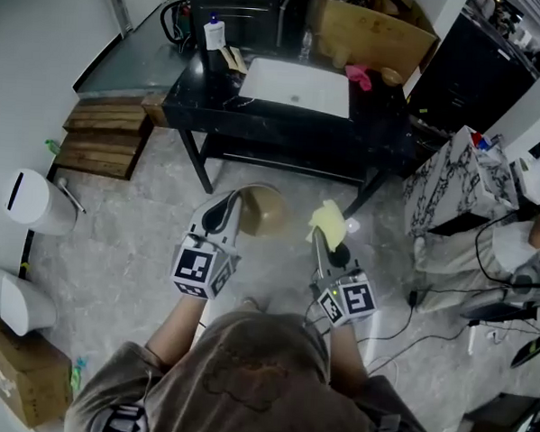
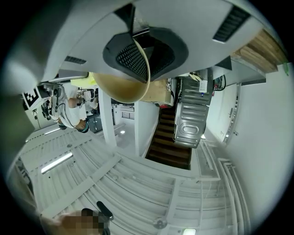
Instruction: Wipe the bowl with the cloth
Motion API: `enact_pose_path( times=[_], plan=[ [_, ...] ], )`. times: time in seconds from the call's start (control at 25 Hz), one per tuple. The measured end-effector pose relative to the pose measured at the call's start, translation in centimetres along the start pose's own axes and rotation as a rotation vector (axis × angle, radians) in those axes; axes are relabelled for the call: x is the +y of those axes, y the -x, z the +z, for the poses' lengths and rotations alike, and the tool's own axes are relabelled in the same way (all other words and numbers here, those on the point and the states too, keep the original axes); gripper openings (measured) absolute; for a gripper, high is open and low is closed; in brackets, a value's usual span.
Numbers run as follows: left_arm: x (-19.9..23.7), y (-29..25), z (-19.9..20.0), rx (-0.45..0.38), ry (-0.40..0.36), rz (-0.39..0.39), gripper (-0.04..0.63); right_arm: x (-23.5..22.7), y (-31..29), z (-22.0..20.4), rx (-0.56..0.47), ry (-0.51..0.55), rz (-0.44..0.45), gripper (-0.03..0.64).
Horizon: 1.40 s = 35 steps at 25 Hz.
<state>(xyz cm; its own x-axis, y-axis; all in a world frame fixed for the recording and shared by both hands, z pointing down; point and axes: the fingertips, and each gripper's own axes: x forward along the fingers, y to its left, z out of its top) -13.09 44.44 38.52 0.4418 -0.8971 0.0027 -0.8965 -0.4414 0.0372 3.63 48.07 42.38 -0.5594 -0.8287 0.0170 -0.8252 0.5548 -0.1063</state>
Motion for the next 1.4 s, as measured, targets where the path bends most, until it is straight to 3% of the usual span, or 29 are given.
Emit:
enact_pose_path(
  times=[0.72,1.4],
  plan=[
    [5.5,-5.8,-1.5,-0.001,0.040,-0.009,0.022,-1.6,-8.1,-0.5,0.008,0.004,-0.015,0.020],
    [8.7,-18.9,-1.1,0.025,0.046,0.027,0.021,-11.3,-17.9,0.8,0.041,-0.015,0.031,0.020]
  ],
)
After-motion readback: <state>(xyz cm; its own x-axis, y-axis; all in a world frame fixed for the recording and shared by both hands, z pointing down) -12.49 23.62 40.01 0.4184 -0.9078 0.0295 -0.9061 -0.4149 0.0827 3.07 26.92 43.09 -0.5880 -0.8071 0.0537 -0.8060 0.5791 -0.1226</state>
